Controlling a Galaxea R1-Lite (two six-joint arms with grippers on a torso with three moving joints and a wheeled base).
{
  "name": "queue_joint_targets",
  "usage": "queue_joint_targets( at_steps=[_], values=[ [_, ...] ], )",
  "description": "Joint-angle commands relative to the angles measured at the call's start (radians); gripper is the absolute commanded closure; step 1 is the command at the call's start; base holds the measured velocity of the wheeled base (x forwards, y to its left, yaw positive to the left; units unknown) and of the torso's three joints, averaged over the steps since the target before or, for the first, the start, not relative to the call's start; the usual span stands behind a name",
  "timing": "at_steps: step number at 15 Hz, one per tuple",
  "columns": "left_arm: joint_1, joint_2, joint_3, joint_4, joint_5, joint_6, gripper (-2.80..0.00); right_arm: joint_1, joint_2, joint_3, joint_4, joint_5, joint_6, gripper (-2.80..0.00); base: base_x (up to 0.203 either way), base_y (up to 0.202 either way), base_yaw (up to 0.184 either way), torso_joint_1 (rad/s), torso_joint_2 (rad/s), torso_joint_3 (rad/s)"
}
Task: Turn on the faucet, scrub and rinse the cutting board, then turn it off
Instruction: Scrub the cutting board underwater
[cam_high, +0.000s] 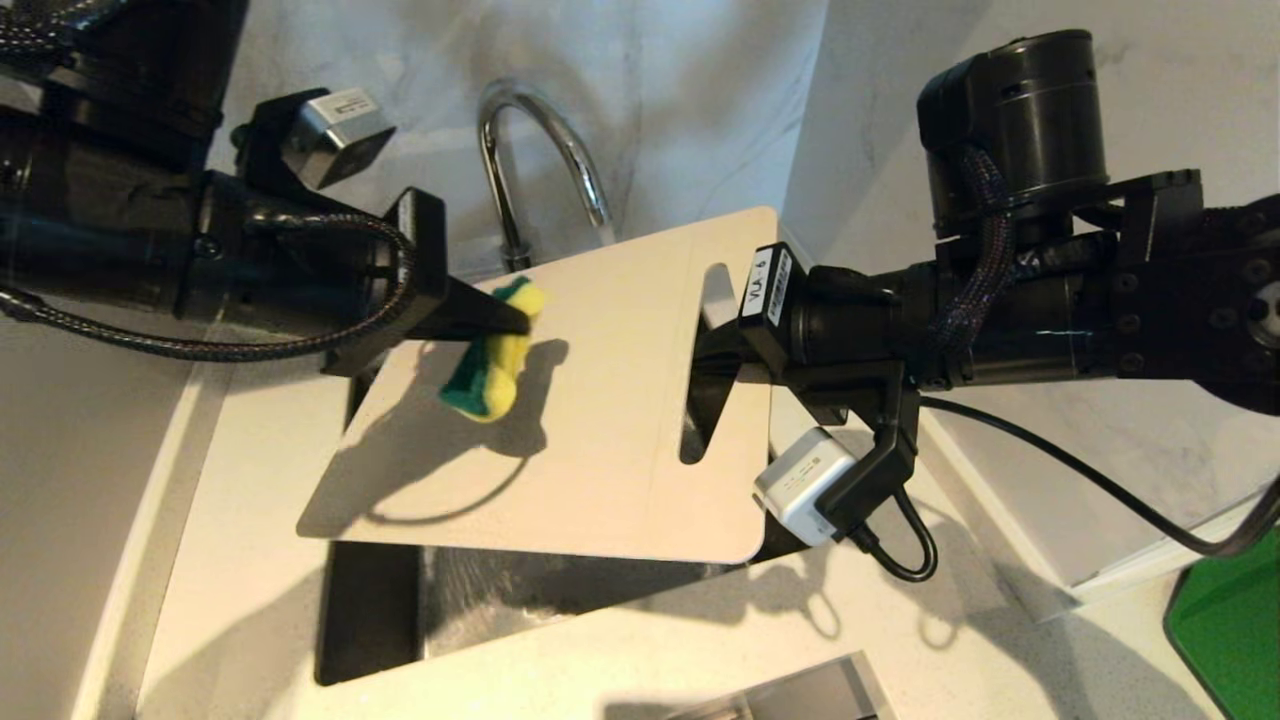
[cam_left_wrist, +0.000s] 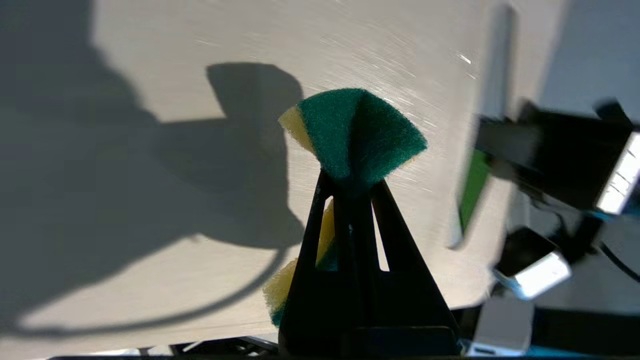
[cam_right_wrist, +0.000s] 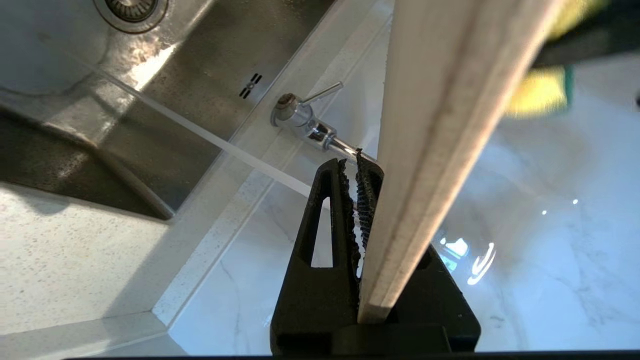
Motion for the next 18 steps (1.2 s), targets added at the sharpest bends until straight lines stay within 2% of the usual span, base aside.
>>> queue_joint_targets(
  at_steps=[1, 6, 10, 12, 16, 18],
  values=[
    [-0.063, 0.071, -0.028, -0.001, 0.010, -0.006, 0.00, -0.001, -0.003, 0.022, 0.001, 0.003, -0.014, 0.00, 0.000, 0.000, 0.000, 0.000, 0.00, 0.000],
    [-0.006, 0.057, 0.108, -0.012, -0.011, -0.002, 0.00, -0.001, -0.009, 0.020, 0.001, 0.002, -0.006, 0.00, 0.000, 0.000, 0.000, 0.000, 0.00, 0.000],
    [0.036, 0.017, 0.308, -0.164, -0.030, -0.004, 0.00, -0.001, 0.001, -0.043, 0.000, 0.000, 0.054, 0.00, 0.000, 0.000, 0.000, 0.000, 0.00, 0.000],
    [0.058, -0.006, 0.391, -0.204, -0.039, -0.008, 0.00, -0.001, 0.009, -0.073, 0.000, 0.000, 0.066, 0.00, 0.000, 0.000, 0.000, 0.000, 0.00, 0.000],
    [0.175, -0.046, 0.506, -0.251, -0.056, -0.011, 0.00, -0.001, 0.004, -0.072, 0.000, 0.000, 0.066, 0.00, 0.000, 0.000, 0.000, 0.000, 0.00, 0.000],
    [0.234, -0.104, 0.572, -0.299, -0.137, -0.010, 0.00, -0.003, 0.000, -0.074, -0.001, 0.000, 0.072, 0.00, 0.000, 0.000, 0.000, 0.000, 0.00, 0.000]
  ],
)
